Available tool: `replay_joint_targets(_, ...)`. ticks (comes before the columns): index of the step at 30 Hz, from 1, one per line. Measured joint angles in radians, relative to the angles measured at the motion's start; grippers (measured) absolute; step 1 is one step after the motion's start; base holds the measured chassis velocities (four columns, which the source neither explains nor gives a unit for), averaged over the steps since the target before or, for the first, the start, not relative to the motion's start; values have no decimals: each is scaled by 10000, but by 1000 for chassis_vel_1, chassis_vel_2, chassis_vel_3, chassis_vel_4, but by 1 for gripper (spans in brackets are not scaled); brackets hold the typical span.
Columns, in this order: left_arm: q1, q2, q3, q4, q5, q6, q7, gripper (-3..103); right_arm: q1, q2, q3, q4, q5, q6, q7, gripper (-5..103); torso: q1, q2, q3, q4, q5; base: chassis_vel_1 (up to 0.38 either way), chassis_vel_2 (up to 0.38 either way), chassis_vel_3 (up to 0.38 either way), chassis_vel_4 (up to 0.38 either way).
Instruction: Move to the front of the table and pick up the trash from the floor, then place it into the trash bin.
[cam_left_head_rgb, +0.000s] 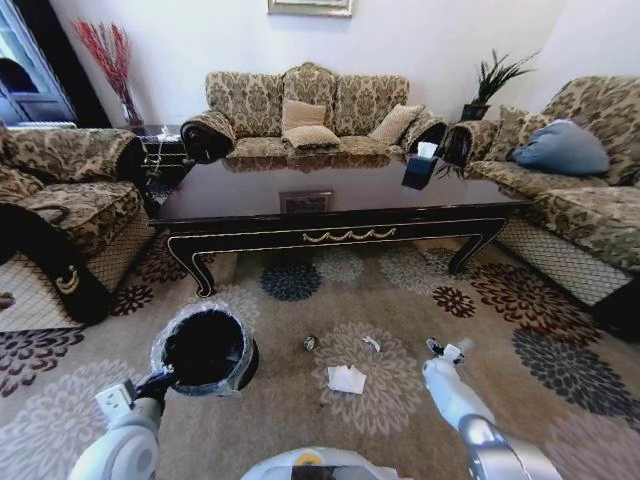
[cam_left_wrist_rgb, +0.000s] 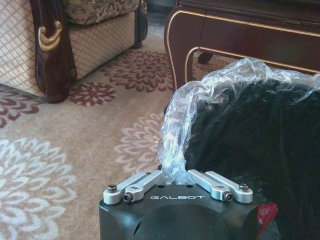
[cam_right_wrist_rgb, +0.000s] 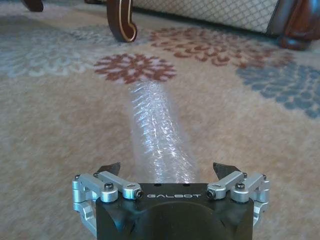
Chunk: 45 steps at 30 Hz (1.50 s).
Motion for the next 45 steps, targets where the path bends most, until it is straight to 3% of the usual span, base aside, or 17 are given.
replay_joint_targets(10,-139,18,33,120,3,-53,12,2,-92,-116,6,-7,106,73,-537,103,0,0,-1,1,-2,0,0,0,0)
replay_joint_targets(14,-152,54,-10,123,-7,-93,14,2,-165,-105,-56,82,24,49,-667,85,0,0,-2,1,-4,0,0,0,0)
replay_joint_targets(16,-157,59,-13,123,-11,-103,14,2,-218,-85,-71,137,3,27,-682,85,0,0,-2,1,-4,0,0,0,0)
replay_joint_targets(23,-174,74,-8,123,-25,-126,15,2,-737,-53,-190,557,-72,-175,-862,52,0,0,-2,1,-5,0,0,0,0)
replay_joint_targets(25,-180,75,-3,126,-27,-128,15,2,-818,-72,-204,616,-86,-183,-926,52,0,0,-2,1,-5,0,0,0,0)
replay_joint_targets(28,-223,78,28,168,-27,-139,15,2,-1150,-165,-211,910,-197,-175,-1194,37,-1,0,-2,1,-6,0,0,0,0)
replay_joint_targets(31,-268,82,53,192,-28,-145,16,2,-1355,-236,-175,1158,-298,-87,-1325,31,-1,0,-2,1,-2,0,0,0,0)
replay_joint_targets(36,-367,98,115,238,-29,-163,21,2,-1993,-509,-147,2377,-349,136,-1505,27,-1,0,-3,0,-3,0,0,0,0)
replay_joint_targets(41,-502,159,196,320,-37,-168,47,2,-2973,-1053,-207,4732,-164,390,-1663,27,0,0,-2,2,-2,0,0,0,0)
replay_joint_targets(45,-677,352,380,411,-39,-169,106,2,-4525,-2012,-424,8375,506,855,-2670,27,-1,0,-3,1,-7,0,0,0,0)
